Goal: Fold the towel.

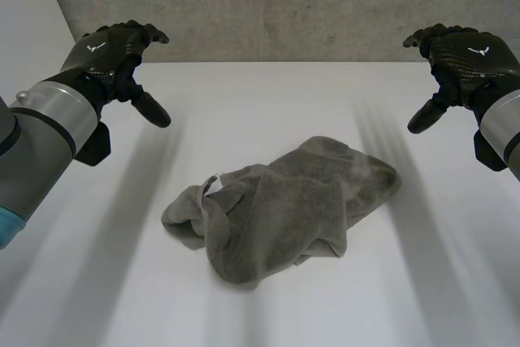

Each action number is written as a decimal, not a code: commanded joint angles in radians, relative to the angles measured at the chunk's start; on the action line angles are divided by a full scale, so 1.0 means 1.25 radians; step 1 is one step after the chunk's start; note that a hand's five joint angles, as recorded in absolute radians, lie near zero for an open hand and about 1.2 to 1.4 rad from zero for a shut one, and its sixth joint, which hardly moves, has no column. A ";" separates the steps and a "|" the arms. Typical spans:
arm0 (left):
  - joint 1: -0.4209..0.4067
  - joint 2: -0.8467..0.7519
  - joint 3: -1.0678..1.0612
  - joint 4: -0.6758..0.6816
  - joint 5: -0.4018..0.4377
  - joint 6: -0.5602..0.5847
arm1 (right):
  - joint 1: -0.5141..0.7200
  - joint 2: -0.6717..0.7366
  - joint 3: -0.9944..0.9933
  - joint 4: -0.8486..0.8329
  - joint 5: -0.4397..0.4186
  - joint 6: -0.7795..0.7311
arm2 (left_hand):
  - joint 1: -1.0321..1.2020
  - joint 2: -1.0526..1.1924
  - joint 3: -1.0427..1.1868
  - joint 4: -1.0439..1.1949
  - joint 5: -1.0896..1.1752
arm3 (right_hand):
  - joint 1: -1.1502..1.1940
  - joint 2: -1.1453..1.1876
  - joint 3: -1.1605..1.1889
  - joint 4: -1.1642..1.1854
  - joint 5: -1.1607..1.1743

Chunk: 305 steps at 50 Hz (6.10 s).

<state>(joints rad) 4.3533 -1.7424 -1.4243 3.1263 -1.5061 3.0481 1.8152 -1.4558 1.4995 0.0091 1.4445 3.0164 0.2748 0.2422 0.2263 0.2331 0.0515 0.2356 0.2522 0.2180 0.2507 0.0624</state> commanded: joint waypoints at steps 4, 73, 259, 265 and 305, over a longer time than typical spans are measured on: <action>-0.007 -0.005 -0.001 0.000 0.000 0.000 | 0.001 0.000 0.002 -0.001 0.002 0.000 | -0.080 -0.054 -0.041 -0.047 -0.041 | -0.049 -0.062 -0.035 -0.061 -0.050; 0.042 -0.139 -0.206 -0.020 0.351 0.396 | 0.159 0.274 0.233 -0.218 -0.098 0.041 | 0.897 0.923 -0.041 -0.047 0.936 | 0.316 0.303 -0.035 -0.061 0.315; 0.195 -0.123 -0.291 0.139 0.256 0.155 | 0.029 0.261 0.235 -0.384 0.023 0.067 | 0.897 0.923 -0.041 -0.047 0.936 | 0.178 0.165 -0.035 -0.061 0.177; 0.204 -0.113 -0.295 0.139 0.259 0.139 | 0.030 0.236 0.261 -0.401 0.015 0.068 | 0.897 0.923 -0.041 -0.047 0.936 | 0.267 0.253 -0.035 -0.061 0.266; 0.204 -0.084 -0.342 0.135 0.267 0.150 | -0.068 0.123 0.213 -0.098 -0.219 -0.128 | 0.355 0.381 -0.041 -0.047 0.394 | 0.929 0.915 -0.035 -0.061 0.927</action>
<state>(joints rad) 4.6124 -1.8506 -1.8440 3.2964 -1.1746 3.2296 1.7337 -1.3247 1.7653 -0.1137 1.1540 2.9254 1.0173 1.0106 0.2263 0.2332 0.8395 1.3255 1.3221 0.2180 0.2507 1.1626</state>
